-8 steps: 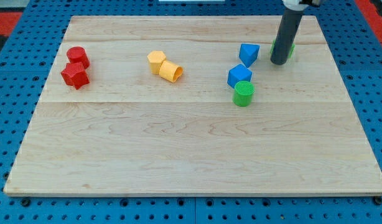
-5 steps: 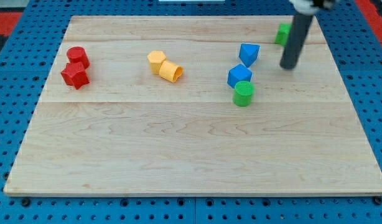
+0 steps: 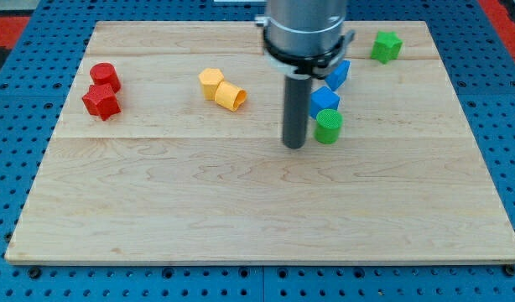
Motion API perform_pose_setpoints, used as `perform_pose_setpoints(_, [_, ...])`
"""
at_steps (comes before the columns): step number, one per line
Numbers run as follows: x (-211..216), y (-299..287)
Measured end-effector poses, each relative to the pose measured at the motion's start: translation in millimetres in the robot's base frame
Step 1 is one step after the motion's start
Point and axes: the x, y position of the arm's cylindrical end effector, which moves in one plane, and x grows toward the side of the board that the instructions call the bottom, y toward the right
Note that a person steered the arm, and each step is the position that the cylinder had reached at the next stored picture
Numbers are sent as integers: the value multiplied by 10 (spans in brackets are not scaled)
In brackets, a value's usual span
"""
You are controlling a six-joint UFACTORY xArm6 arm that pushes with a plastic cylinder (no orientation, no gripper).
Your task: Push the green circle right to the blue triangle
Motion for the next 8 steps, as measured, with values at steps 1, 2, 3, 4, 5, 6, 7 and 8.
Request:
perform_pose_setpoints(1, [6,630])
perform_pose_setpoints(2, [-369,851])
perform_pose_setpoints(3, [-774,902])
perform_pose_setpoints(4, [-951,1109])
perform_pose_setpoints(5, [-1062,1103])
perform_pose_setpoints(6, [-1519,964])
perform_pose_setpoints(7, [-1267,1262])
perform_pose_setpoints(8, [-1269,1888])
